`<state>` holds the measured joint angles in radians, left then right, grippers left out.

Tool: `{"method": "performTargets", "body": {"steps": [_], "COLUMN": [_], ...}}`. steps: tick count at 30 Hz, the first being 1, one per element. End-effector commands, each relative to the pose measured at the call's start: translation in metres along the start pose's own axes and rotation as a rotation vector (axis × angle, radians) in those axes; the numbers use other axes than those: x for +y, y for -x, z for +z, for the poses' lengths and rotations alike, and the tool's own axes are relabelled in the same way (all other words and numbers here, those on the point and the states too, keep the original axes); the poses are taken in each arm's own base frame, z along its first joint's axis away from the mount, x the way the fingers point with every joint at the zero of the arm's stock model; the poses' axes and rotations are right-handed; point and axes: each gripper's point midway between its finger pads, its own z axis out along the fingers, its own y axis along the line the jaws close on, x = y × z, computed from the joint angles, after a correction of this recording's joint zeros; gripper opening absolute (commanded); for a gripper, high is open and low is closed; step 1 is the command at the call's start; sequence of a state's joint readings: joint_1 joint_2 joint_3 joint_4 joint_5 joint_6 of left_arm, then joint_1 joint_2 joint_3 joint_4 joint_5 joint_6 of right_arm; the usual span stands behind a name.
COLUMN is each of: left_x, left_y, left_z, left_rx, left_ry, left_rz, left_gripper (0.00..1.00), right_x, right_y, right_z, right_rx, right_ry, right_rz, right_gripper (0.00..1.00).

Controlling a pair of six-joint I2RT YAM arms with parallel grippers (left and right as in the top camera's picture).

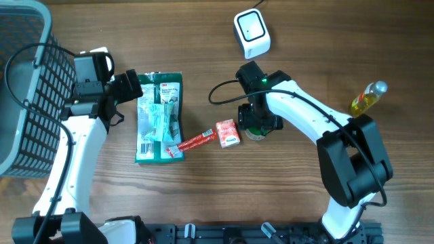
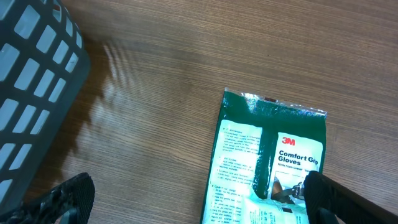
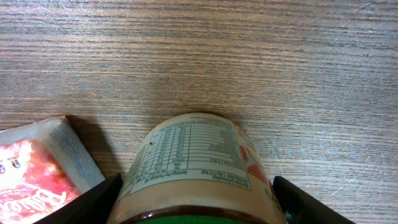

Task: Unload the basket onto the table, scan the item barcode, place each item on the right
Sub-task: 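Lift the green-capped jar with the right gripper toward the scanner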

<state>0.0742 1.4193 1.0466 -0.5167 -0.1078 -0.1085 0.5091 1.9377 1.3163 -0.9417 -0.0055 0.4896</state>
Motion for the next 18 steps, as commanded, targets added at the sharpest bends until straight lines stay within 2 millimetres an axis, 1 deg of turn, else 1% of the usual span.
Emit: {"method": "performTargets", "body": {"steps": [1,3,8,12,14,16,18], "left_x": [0.0026,0.0026,0.0026,0.0026,0.0026,0.0026,0.0026], "left_y": [0.0070,0.0071,0.0070,0.0071,0.0068,0.0069,0.0071], "left_z": [-0.0049,-0.0049,-0.0049,-0.0049,-0.0048,-0.0048,-0.0049], "left_rx": [-0.023,-0.024,-0.023,-0.024,-0.023,-0.023,-0.024], "left_ry": [0.006,0.006,0.006,0.006,0.006,0.006,0.006], "left_rz": [0.013,0.013,0.013,0.013,0.013,0.013,0.013], "left_gripper": [1.00,1.00,1.00,1.00,1.00,1.00,1.00], "right_x": [-0.0041,-0.0042,-0.0057,-0.0065,-0.0059,-0.0049,-0.0047], "right_y": [-0.0006,-0.0008,-0.0033,-0.0048,-0.0030,-0.0012,-0.0008], "right_z": [0.0062,0.0062,0.0122,0.0143,0.0122,0.0086,0.0080], "right_rx": [0.009,0.009,0.010,0.013,0.008,0.007,0.006], "right_ry": [-0.023,-0.023,-0.024,-0.025,-0.023,-0.022,-0.022], "right_rz": [0.017,0.017,0.038,0.037,0.037,0.037,0.036], "right_gripper": [0.76,0.72,0.74,0.71,0.72,0.76,0.77]}}
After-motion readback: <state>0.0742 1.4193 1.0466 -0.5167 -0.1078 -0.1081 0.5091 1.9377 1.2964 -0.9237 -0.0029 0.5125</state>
